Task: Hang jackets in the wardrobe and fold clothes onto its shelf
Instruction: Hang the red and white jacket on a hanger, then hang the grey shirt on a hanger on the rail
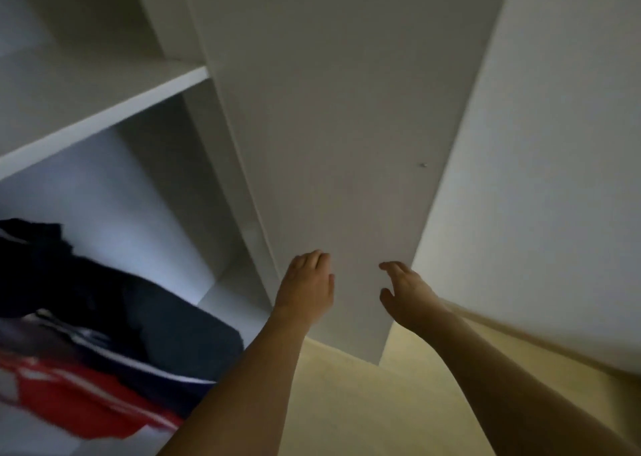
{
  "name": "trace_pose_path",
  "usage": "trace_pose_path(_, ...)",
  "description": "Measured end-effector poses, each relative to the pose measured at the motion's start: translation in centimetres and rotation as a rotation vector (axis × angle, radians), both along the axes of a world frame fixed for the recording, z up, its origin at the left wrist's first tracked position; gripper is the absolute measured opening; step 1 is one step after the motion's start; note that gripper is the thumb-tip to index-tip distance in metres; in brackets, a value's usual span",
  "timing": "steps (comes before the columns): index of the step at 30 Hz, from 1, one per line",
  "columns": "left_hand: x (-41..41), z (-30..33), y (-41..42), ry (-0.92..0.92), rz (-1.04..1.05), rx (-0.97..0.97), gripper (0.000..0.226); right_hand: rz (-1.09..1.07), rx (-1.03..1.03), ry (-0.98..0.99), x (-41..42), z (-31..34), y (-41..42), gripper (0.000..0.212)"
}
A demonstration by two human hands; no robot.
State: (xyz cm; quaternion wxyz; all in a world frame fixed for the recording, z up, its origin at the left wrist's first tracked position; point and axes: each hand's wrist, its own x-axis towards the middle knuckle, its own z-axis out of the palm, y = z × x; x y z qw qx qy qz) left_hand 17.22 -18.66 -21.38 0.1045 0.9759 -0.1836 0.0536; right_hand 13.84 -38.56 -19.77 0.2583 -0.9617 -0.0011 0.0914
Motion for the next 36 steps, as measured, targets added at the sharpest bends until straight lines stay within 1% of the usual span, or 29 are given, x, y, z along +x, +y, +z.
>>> trace_pose_path(6, -3.8, -0.1, -14.8, -0.005, -0.232, 0.037, 0.035, -0.245, 0.032, 0.009, -9.1, -0.7, -13.6, 0.051)
trace_pose_path(13, -13.9, -1.8, -37.0, 0.003, -0.477, 0.029, 0.04, -0.486, 0.032, -0.017, -24.1, -1.6, -34.4, 0.05)
trace_pose_path(15, -16.7, -2.2, -42.5, 0.015, -0.527, 0.039, 0.041, -0.552, 0.033, -0.007, -27.8, -2.4, -39.4, 0.051)
trace_pose_path(19, -21.0, -3.6, -51.4, 0.057, -0.599, 0.064, 0.042, -0.629, 0.058, 0.083, -33.1, -4.2, -47.1, 0.051)
trace_pose_path(25, -26.1, -7.2, -64.8, 0.175, -0.686, 0.118, 0.044, -0.745, 0.086, 0.138, -40.1, -6.4, -58.3, 0.052)
trace_pose_path(28, -30.9, -7.3, -73.1, 0.166, -0.778, 0.118, 0.044, -0.849, 0.082, 0.175, -45.7, -6.9, -65.0, 0.043)
trace_pose_path(30, -34.5, -7.3, -78.5, 0.154, -0.838, 0.143, 0.045, -0.906, 0.093, 0.182, -49.9, -7.2, -69.8, 0.046)
trace_pose_path(32, -38.2, -7.8, -83.9, 0.141, -0.847, 0.146, 0.046, -0.939, 0.116, 0.177, -54.3, -7.7, -74.8, 0.05)
trace_pose_path(36, -47.6, -8.0, -93.8, 0.173, -0.87, 0.142, 0.046, -0.949, 0.126, 0.186, -63.3, -8.0, -84.3, 0.048)
